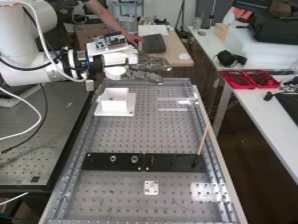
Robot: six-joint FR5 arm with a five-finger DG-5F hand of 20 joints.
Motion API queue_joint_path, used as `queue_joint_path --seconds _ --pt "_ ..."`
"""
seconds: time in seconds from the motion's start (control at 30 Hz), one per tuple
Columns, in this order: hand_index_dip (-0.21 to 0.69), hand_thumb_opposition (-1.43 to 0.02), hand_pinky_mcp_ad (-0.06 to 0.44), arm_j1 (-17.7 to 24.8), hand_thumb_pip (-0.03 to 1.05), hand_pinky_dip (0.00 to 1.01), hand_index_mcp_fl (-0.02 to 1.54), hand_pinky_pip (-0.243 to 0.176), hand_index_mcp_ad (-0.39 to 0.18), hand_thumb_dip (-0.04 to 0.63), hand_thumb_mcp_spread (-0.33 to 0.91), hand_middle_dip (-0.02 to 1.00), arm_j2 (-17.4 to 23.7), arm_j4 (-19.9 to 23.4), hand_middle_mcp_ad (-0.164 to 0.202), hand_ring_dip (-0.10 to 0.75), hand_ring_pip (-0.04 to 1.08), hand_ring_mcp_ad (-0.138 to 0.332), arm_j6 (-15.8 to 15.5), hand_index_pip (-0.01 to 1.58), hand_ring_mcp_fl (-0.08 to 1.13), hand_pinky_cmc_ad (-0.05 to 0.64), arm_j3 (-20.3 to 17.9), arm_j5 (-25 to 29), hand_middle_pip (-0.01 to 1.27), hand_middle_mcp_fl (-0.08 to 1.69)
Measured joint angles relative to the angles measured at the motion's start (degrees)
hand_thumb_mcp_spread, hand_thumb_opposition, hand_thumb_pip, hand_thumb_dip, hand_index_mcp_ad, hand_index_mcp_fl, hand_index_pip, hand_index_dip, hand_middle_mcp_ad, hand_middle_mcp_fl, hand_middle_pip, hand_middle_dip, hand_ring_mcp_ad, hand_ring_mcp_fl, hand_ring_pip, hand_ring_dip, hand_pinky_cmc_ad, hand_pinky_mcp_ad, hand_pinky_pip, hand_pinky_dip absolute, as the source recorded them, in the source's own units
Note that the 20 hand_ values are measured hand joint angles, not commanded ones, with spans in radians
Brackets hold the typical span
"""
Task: Grab the smaller nut and place it in the white container
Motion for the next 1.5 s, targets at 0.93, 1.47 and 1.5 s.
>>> queue_joint_path --seconds 0.93,1.47,1.5 --pt "0.215 -0.74 0.297 0.08 0.70 0.35 0.17 -0.105 -0.124 0.188 0.21 0.24 -0.11 -8.19 0.070 0.110 0.08 0.143 -1.01 0.11 0.00 0.393 7.72 13.65 0.13 0.00" --pt "0.220 -0.74 0.297 -0.15 0.70 0.35 0.19 -0.105 -0.124 0.188 0.21 0.24 0.60 -8.66 0.070 0.113 0.07 0.143 -1.04 0.10 0.00 0.396 7.41 13.47 0.13 0.00" --pt "0.223 -0.74 0.297 -0.20 0.70 0.35 0.19 -0.105 -0.124 0.188 0.21 0.24 0.67 -8.73 0.070 0.113 0.08 0.143 -1.09 0.10 0.00 0.396 7.43 13.32 0.13 0.00"
